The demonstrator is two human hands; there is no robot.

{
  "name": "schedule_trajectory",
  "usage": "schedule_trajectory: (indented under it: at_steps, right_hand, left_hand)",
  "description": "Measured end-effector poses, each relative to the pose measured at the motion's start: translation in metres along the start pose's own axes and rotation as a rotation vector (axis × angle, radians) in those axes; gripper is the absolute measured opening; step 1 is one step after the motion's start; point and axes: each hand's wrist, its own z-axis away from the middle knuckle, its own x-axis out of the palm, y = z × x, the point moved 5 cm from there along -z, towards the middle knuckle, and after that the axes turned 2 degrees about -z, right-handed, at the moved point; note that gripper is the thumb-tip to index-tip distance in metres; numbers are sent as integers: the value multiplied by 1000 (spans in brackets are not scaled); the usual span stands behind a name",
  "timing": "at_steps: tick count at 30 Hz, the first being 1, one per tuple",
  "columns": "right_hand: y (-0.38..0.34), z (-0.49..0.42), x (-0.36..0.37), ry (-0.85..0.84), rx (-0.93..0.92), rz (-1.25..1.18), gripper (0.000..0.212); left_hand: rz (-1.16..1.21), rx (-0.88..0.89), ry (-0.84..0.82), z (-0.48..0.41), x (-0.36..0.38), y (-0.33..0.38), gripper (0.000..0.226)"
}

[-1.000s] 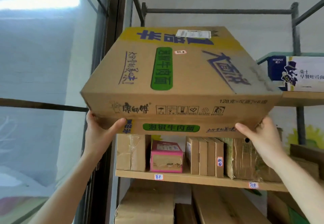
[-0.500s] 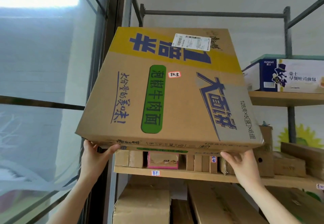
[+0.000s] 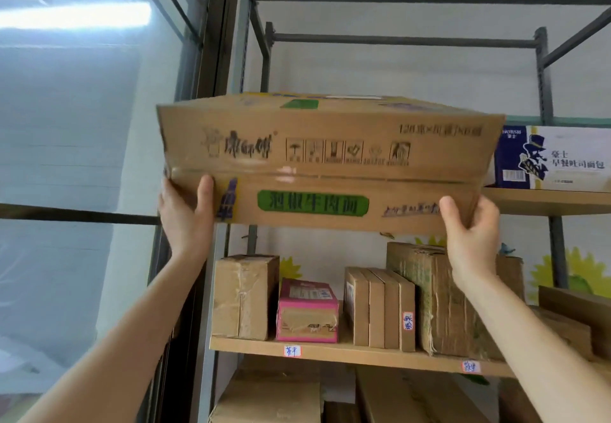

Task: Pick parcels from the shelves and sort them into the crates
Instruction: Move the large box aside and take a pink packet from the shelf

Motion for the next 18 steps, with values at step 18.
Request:
schedule_trajectory:
  at_steps: [18]
  right_hand:
    - [65, -125, 74, 72, 21, 327, 50]
  left_hand:
    - [199, 276, -192, -91, 100, -25, 36]
